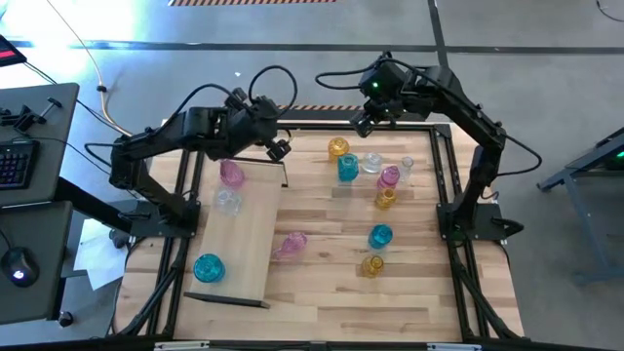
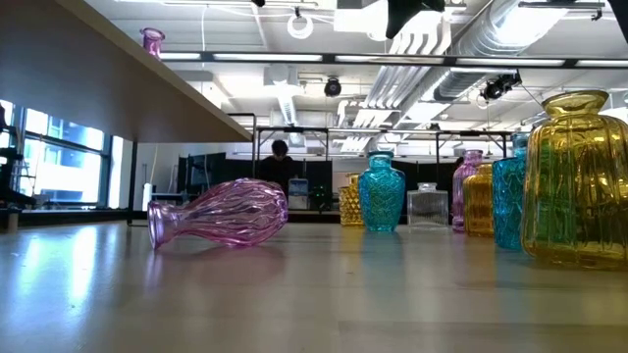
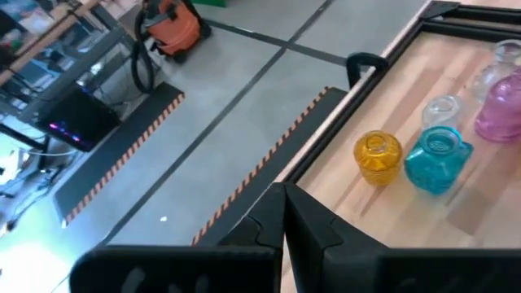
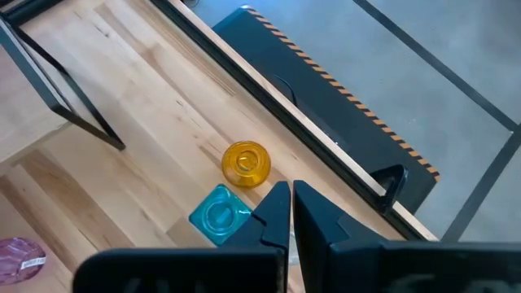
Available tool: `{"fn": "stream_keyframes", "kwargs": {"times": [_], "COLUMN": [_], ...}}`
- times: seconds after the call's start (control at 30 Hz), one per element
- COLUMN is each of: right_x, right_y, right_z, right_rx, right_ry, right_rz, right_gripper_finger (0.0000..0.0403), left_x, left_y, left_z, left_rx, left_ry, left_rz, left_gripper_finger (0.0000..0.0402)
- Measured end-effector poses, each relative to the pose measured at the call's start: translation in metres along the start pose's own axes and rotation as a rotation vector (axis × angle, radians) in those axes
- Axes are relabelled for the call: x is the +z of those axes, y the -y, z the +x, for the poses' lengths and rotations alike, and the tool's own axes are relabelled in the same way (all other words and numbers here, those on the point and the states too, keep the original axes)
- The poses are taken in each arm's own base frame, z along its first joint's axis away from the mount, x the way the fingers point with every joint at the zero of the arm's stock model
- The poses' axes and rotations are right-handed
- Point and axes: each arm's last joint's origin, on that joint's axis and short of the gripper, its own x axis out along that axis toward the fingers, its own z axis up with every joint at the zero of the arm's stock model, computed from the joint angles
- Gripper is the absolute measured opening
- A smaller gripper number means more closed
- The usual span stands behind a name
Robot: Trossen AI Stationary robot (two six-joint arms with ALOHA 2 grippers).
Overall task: Sort vases onto shelf
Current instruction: Put the left violet flower vase on the shelf
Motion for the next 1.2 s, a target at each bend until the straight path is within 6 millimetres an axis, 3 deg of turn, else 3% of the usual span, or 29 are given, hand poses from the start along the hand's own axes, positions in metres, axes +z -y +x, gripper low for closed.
{"fn": "stream_keyframes", "kwargs": {"times": [0.37, 0.7, 1.07, 1.2], "right_x": [0.000, 0.005, 0.034, 0.037], "right_y": [0.000, -0.001, -0.007, -0.007], "right_z": [0.000, 0.000, -0.005, -0.005], "right_rx": [0.000, 0.015, 0.064, 0.044], "right_ry": [0.000, 0.053, 0.347, 0.374], "right_rz": [0.000, 0.017, 0.119, 0.133], "right_gripper_finger": [0.0000, 0.0000, 0.0000, 0.0000], "left_x": [0.000, 0.000, -0.008, -0.012], "left_y": [0.000, -0.009, -0.077, -0.097], "left_z": [0.002, 0.010, -0.006, -0.007], "left_rx": [-0.035, -0.220, -0.286, -0.322], "left_ry": [-0.010, -0.048, 0.007, 0.022], "left_rz": [0.026, 0.124, 0.104, 0.093], "left_gripper_finger": [0.0000, 0.0000, 0.0000, 0.0000]}}
